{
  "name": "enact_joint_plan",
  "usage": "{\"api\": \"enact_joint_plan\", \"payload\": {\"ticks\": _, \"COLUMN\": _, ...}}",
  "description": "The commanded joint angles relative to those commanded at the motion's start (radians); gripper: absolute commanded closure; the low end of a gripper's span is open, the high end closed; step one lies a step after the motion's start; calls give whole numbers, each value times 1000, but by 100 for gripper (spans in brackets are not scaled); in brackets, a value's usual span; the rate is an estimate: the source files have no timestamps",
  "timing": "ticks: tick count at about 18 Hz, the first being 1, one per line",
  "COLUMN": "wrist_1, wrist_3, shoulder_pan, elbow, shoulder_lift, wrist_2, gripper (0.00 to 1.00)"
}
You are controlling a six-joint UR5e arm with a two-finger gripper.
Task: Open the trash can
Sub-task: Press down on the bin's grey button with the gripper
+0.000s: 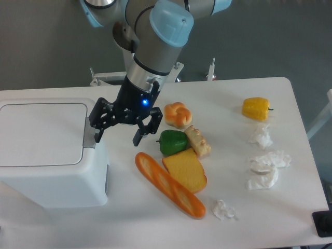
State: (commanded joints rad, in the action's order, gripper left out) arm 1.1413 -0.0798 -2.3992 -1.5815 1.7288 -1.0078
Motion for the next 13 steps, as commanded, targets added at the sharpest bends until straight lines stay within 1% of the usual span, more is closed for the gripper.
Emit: {"api": "enact_joint_plan", "payload": {"ticks": 13, "wrist_1": -3, "wrist_3": -2, "shoulder_pan": 2, "elbow": -14, "shoulder_lift": -3, "wrist_2": 0, "gripper": 0}}
